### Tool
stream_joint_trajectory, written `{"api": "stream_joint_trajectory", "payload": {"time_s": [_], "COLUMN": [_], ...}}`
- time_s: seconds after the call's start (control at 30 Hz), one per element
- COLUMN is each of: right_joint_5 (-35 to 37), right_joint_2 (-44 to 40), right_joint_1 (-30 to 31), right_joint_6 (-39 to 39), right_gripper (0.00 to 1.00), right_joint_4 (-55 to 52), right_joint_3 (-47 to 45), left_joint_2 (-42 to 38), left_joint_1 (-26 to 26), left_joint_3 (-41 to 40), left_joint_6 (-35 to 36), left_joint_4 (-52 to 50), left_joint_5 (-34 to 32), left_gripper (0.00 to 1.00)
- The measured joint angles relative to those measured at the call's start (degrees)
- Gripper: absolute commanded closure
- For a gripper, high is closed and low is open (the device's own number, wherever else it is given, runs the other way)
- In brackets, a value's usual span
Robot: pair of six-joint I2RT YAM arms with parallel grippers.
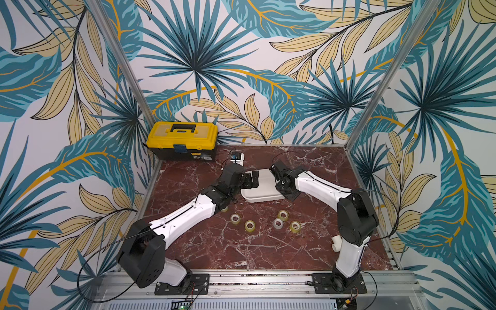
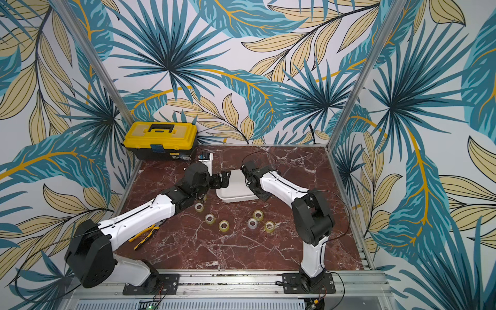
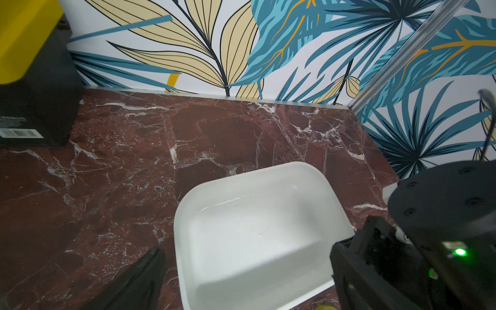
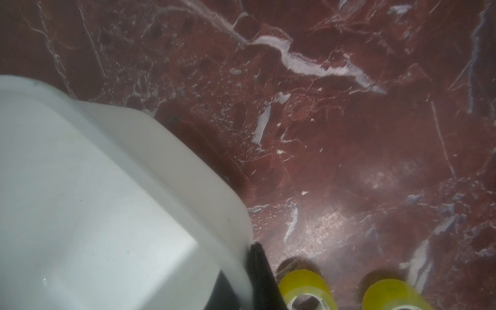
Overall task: Put the transparent tape into the storage box
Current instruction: Move the storage box to the center of the board.
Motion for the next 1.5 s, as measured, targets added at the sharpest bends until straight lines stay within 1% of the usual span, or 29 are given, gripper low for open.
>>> {"api": "stream_joint_trajectory", "payload": {"time_s": [0.23, 0.27, 0.4, 0.53, 0.6, 0.87, 0.9, 0.93, 0.97, 1.0, 1.03, 1.2, 1.23, 1.3, 1.43, 1.5], "right_joint_5": [0.0, 0.0, -0.1, -0.9, -1.3, -1.7, -1.7, -1.7, -1.7, -1.6, -1.5, -0.8, -0.8, -0.5, -0.3, -0.4], "right_joint_2": [0.2, 0.2, 0.4, 1.0, 1.1, 1.3, 1.3, 1.3, 1.3, 1.3, 1.3, 0.0, -0.7, -2.8, -8.1, -11.0], "right_joint_1": [1.1, 1.1, 1.5, 1.8, 2.0, 2.3, 2.3, 2.3, 2.3, 2.3, 2.3, 2.3, 2.3, 2.3, 2.3, 2.3], "right_joint_6": [1.5, 1.6, 1.6, 1.6, 1.5, 0.9, 0.7, 0.3, 0.0, -0.6, -1.1, -5.7, -6.8, -9.8, -16.6, -20.2], "right_gripper": [1.0, 0.96, 0.9, 0.77, 0.72, 0.69, 0.66, 0.65, 0.61, 0.6, 0.55, 0.42, 0.41, 0.33, 0.21, 0.2], "right_joint_4": [0.6, 0.7, 0.9, 1.7, 2.1, 2.6, 2.6, 2.6, 2.6, 2.6, 2.6, 2.8, 2.8, 2.8, 2.5, 1.4], "right_joint_3": [0.0, 0.0, 0.0, 0.0, 0.0, 0.0, 0.0, 0.0, 0.0, 0.0, 0.1, 0.5, 0.5, 0.7, 1.2, 1.6], "left_joint_2": [-1.1, -1.1, -1.1, -1.1, -1.1, -1.1, -1.1, -1.2, -1.2, -1.2, -1.2, -2.3, -2.7, -3.5, -5.4, -6.8], "left_joint_1": [1.0, 1.1, 1.4, 1.6, 1.7, 1.9, 1.9, 1.9, 1.9, 1.9, 1.9, 1.9, 1.9, 1.9, 2.1, 2.3], "left_joint_3": [-2.1, -2.2, -2.4, -2.4, -2.4, -3.5, -3.5, -3.5, -3.6, -3.6, -3.6, -3.6, -3.6, -3.6, -3.6, -3.6], "left_joint_6": [0.1, 0.2, 0.2, 0.4, 0.4, 0.5, 0.5, 0.5, 0.5, 0.5, 0.5, 0.8, 1.1, 1.7, 2.3, 1.9], "left_joint_4": [-0.5, -0.5, -0.7, -0.7, -0.9, -1.2, -1.3, -1.3, -1.3, -1.3, -1.3, -1.7, -1.8, -2.6, -4.1, -4.5], "left_joint_5": [0.4, 0.5, 1.0, 1.3, 1.4, 1.7, 1.7, 1.7, 1.7, 1.7, 1.7, 1.3, 1.0, -0.3, -3.6, -6.0], "left_gripper": [0.0, 0.0, 0.0, 0.0, 0.0, 0.0, 0.0, 0.0, 0.0, 0.0, 0.0, 0.0, 0.0, 0.0, 0.0, 0.0]}}
